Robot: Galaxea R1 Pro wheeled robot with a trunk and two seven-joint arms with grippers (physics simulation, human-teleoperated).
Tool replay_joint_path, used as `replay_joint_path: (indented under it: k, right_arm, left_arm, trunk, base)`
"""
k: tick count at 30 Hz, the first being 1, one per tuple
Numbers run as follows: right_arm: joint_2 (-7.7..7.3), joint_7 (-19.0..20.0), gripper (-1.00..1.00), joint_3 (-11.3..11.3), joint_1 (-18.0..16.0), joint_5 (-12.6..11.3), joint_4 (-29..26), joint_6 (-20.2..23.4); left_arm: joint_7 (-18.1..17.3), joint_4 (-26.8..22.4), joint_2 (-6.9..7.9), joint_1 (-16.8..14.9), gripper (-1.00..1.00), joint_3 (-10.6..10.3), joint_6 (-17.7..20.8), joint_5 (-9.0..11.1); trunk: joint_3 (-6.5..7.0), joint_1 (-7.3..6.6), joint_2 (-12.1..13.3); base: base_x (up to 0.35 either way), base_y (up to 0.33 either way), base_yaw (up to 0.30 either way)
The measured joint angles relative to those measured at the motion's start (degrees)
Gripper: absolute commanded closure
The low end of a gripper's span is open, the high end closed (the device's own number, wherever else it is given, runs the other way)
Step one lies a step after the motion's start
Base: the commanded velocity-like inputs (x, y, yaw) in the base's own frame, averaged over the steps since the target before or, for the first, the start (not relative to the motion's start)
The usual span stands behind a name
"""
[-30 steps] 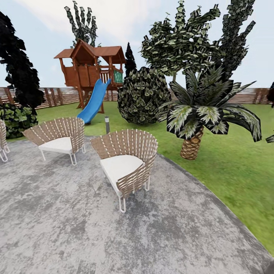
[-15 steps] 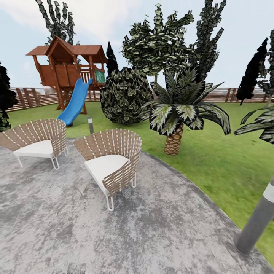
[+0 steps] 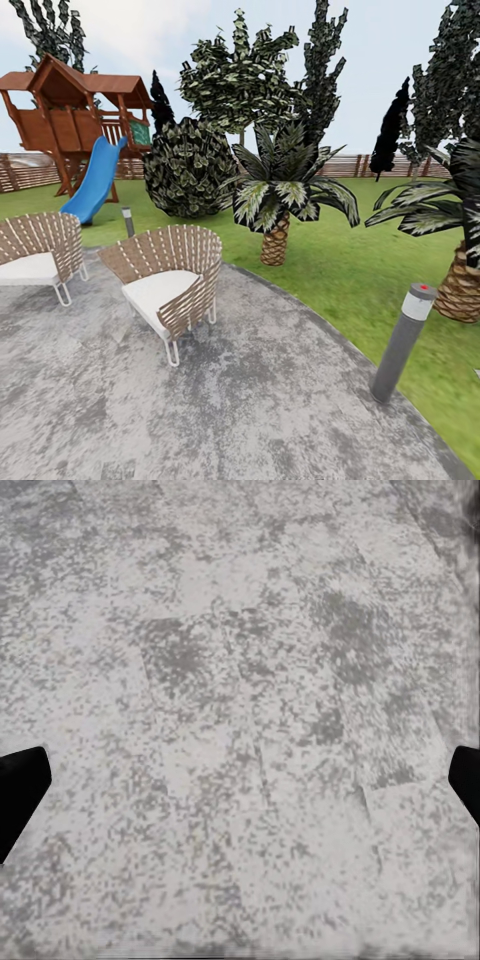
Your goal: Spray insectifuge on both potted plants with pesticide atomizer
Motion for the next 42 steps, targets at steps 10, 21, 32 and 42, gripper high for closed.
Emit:
replay_joint_path:
  k: [10,21,32,42]
  right_arm:
    - [0.0,0.0,-1.0,0.0,0.0,0.0,0.0,0.0]
    - [0.0,0.0,-1.0,0.0,0.0,0.0,0.0,0.0]
    - [0.0,0.0,-1.0,0.1,0.0,0.0,0.0,0.0]
    - [0.0,0.0,-1.0,0.1,0.0,0.0,0.0,0.0]
  left_arm:
    - [-0.3,0.0,0.04,0.0,-1.0,0.0,-0.1,0.0]
    - [-0.3,0.0,0.06,0.0,-1.0,0.4,0.0,0.5]
    - [-0.3,0.0,0.07,0.0,-1.0,0.4,-0.1,0.4]
    - [-0.3,0.0,0.07,0.0,-1.0,0.4,0.0,0.2]
  trunk:
    - [0.0,0.0,0.0]
    - [-1.25,1.53,-2.8]
    - [-3.29,3.95,-7.2]
    - [-5.46,6.14,-11.2]
  base:
    - [-0.001,0.0,-0.28]
    - [0.0,0.0,-0.28]
    - [0.0,0.0,-0.28]
    - [0.0,0.0,-0.277]
